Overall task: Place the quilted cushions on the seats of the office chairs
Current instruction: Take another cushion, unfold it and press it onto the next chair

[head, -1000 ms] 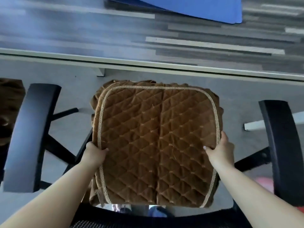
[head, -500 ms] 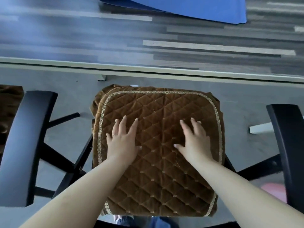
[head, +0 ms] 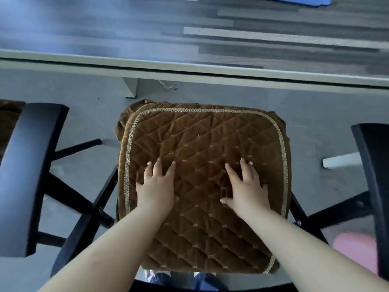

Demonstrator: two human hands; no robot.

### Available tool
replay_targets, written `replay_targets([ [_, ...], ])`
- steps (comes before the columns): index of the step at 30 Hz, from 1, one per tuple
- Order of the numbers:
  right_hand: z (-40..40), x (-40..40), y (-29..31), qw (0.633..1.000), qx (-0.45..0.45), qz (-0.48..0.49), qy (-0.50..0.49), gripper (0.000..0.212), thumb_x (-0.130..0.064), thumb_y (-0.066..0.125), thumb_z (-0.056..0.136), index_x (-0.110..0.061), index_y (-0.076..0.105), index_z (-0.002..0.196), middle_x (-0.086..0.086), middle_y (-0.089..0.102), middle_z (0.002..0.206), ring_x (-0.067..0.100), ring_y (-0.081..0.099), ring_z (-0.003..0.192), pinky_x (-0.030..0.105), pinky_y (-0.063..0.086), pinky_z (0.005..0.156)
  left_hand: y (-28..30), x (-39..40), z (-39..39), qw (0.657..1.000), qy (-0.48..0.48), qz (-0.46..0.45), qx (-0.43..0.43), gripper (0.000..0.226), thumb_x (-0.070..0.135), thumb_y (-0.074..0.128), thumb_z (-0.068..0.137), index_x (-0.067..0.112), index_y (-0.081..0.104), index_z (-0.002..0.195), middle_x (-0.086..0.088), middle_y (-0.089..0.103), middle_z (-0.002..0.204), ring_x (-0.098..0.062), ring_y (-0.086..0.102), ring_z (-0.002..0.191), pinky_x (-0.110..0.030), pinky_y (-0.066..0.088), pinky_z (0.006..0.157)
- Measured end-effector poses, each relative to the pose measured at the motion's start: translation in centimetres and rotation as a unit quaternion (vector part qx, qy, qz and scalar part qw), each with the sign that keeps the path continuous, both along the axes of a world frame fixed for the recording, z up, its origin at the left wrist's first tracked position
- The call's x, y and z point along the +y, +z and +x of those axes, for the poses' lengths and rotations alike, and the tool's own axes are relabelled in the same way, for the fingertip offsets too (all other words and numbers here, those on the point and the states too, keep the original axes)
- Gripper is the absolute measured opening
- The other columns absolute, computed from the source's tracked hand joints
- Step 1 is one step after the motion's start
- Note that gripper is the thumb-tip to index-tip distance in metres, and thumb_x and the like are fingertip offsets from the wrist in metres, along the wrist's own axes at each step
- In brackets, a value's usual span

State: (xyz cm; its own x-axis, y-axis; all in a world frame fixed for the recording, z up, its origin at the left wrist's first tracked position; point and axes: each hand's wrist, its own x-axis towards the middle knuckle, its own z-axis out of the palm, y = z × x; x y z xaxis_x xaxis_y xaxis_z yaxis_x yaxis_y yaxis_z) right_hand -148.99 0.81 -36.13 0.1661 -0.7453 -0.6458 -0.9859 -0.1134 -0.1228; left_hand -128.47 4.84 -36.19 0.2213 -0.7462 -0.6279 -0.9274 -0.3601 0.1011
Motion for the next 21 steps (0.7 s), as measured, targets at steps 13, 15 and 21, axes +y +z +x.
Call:
replay_targets([
  [13,-0.1,3.3,-1.0,1.0,0.028,0.003,-0.001,0.095,-0.044,0.062,0.086,-0.037,-0.008,0.149,0.004,-0.028,0.156,0.03,-0.02,0.145,0.064,0.018,0.111,-0.5,2.5,-0.5,1.0,-0.018,0.016,-0.001,0.094,0.029,0.067,0.085,0.033,0.0,0.152,-0.007,-0.013,0.161,-0.034,-0.01,0.148,-0.06,0.024,0.112],
  [15,-0.3,4.4,-0.3,1.0,0.017,0.012,-0.006,0.094,-0.045,0.061,0.086,-0.037,-0.008,0.149,0.003,-0.027,0.156,0.029,-0.02,0.146,0.062,0.02,0.112,0.2,3.3,-0.8,1.0,-0.012,0.027,0.006,0.094,0.029,0.066,0.087,0.034,-0.001,0.152,-0.005,-0.014,0.161,-0.032,-0.011,0.148,-0.06,0.023,0.113],
  [21,-0.5,7.4,-0.5,0.999,0.029,0.031,0.008,0.096,-0.046,0.059,0.087,-0.037,-0.014,0.148,0.008,-0.031,0.155,0.033,-0.022,0.144,0.062,0.024,0.112,-0.2,5.0,-1.4,0.999,-0.011,0.048,0.015,0.095,0.028,0.065,0.087,0.035,-0.005,0.151,-0.006,-0.018,0.16,-0.033,-0.014,0.147,-0.061,0.021,0.113],
])
